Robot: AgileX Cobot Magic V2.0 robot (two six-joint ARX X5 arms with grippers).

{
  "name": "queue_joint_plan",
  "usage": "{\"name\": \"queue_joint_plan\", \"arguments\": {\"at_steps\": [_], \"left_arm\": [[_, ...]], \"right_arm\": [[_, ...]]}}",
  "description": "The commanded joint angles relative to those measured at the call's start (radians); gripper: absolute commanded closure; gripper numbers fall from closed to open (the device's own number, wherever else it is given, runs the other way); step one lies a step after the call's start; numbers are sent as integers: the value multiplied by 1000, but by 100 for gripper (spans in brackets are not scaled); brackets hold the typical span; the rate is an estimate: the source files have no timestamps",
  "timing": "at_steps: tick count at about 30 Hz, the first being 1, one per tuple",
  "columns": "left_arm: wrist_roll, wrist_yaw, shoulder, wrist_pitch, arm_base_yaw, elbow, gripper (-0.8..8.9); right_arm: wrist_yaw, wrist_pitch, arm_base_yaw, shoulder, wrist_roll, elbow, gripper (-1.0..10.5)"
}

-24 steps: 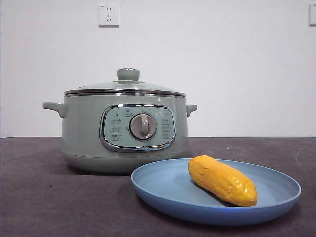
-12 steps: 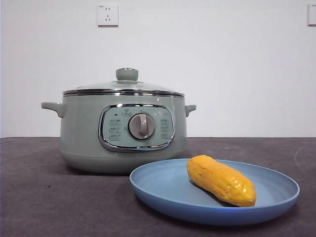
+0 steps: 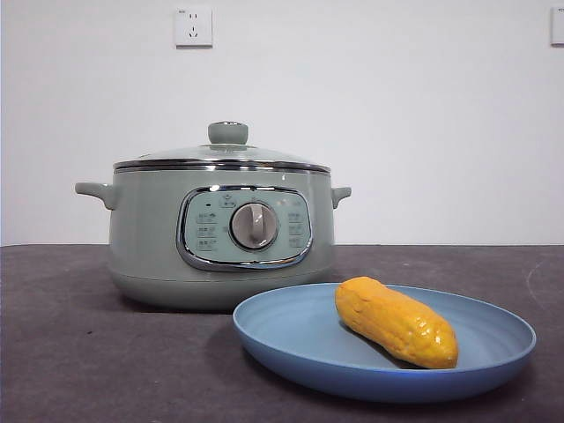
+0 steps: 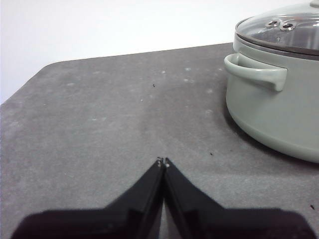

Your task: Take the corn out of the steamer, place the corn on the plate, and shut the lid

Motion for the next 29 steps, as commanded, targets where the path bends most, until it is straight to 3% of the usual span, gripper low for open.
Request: {"name": "queue_joint_plan", "arguments": {"at_steps": [1,9,18,29], "left_arm": [[-4,3,-3,5,3,-14,817],[-4,3,-3,6,3,-14,817],[-4,3,-3,6,3,-14,817],[-4,3,-3,5,3,-14,817]], "right_arm": [[2,97,-7,-57,8,-139,946],[6,207,-7,-179,106,-389,946],[5,-13,-9,-188,109,-392,945],[6,-4,-9,-188,123,-391,946]]}}
